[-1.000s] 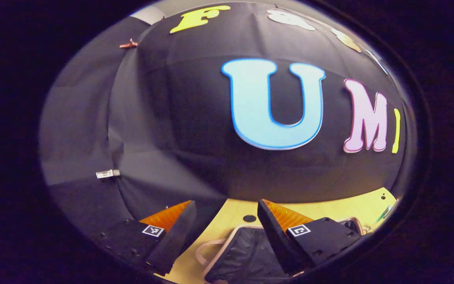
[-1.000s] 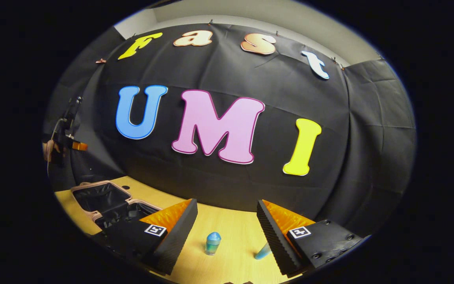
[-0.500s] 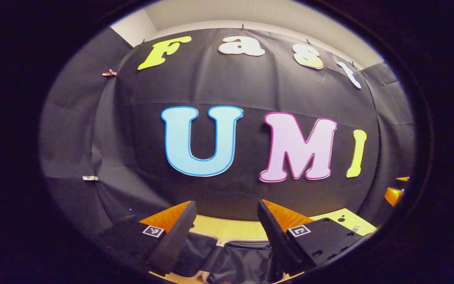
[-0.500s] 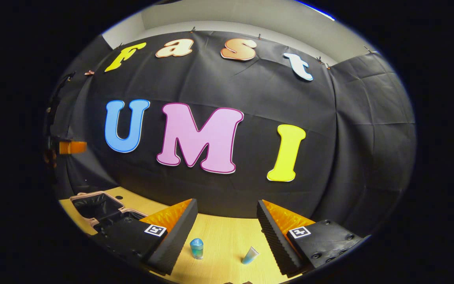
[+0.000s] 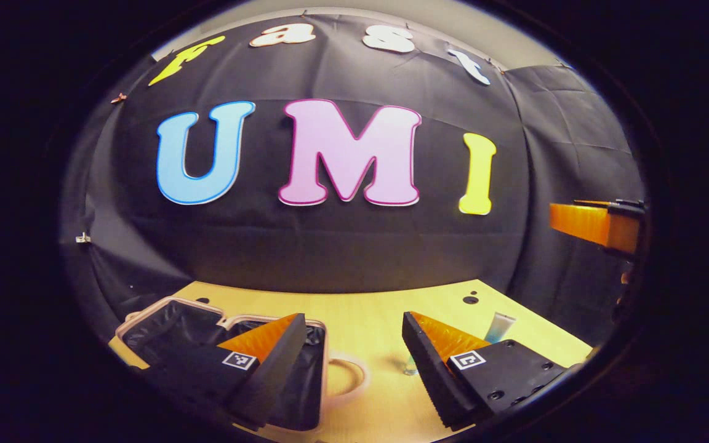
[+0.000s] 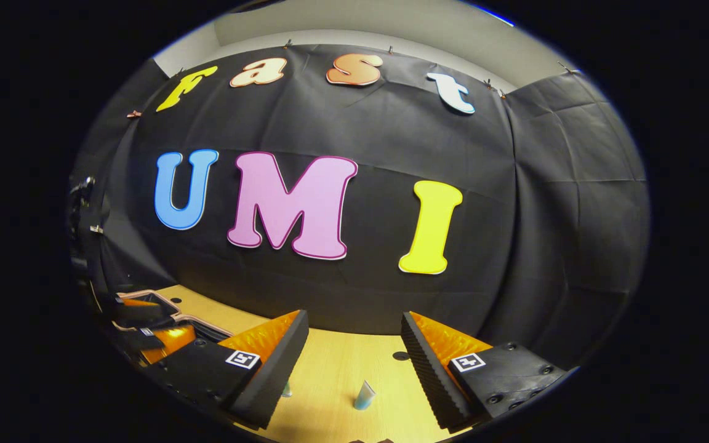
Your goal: First open the suitcase, pack the skin care products into it, and then close the suitcase.
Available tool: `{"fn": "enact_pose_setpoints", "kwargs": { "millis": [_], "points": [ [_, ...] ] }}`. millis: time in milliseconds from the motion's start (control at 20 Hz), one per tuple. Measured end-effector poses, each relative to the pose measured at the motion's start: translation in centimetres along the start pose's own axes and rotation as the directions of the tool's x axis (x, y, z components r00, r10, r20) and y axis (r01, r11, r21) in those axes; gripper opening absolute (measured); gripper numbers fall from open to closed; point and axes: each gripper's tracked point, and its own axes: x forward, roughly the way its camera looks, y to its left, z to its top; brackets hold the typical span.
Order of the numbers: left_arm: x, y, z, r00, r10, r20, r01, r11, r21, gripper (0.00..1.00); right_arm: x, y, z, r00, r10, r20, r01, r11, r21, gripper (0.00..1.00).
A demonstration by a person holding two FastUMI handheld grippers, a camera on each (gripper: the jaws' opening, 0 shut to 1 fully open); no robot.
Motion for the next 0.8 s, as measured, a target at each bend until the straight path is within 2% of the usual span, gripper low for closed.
{"fn": "enact_pose_setpoints", "kwargs": {
  "millis": [200, 350, 500, 800],
  "points": [
    [4.1, -4.1, -4.4, 0.993, -0.093, -0.067, 0.093, 0.996, 0.004, 0.98, 0.7, -1.4, -2.7, 0.999, -0.009, -0.032, 0.009, 1.0, -0.011, 0.96],
    [7.2, -5.8, -8.4, 0.985, -0.108, -0.133, 0.113, 0.993, 0.032, 0.98, 1.0, -2.1, -5.7, 0.997, -0.013, -0.079, 0.014, 1.0, 0.008, 0.96],
    [10.0, -7.6, -11.6, 0.971, -0.139, -0.194, 0.143, 0.99, 0.007, 0.98, 0.8, -2.7, -9.2, 0.99, -0.018, -0.138, 0.021, 0.999, 0.025, 0.96],
    [14.1, -8.5, -16.3, 0.955, -0.093, -0.283, 0.112, 0.992, 0.05, 0.97, 1.5, -4.0, -14.5, 0.974, -0.037, -0.223, 0.052, 0.997, 0.062, 0.97]
  ]
}}
